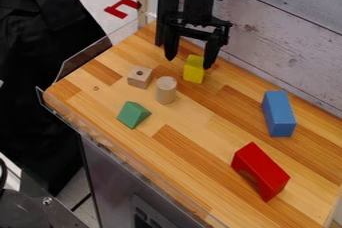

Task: Put the yellow cube on top of the cylinder

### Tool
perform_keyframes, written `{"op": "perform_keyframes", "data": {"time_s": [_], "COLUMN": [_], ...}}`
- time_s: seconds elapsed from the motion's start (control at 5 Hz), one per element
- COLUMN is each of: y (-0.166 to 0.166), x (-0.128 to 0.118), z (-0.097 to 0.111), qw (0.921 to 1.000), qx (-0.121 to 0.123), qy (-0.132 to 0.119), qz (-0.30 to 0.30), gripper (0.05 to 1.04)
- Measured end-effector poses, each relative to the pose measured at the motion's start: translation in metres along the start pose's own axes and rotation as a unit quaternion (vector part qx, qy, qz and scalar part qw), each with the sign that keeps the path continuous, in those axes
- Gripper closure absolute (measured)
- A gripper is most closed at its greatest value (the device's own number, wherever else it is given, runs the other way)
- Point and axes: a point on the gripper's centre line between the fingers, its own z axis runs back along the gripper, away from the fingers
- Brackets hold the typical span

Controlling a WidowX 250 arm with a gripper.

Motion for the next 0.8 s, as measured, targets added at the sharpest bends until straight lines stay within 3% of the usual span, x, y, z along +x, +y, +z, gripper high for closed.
{"op": "perform_keyframes", "data": {"time_s": [0.6,0.8], "y": [-0.002,-0.006], "x": [0.017,0.018], "z": [-0.017,-0.023], "qw": [0.9997,0.9991], "qx": [-0.007,-0.005], "qy": [0.023,0.041], "qz": [0.005,0.009], "gripper": [0.084,0.119]}}
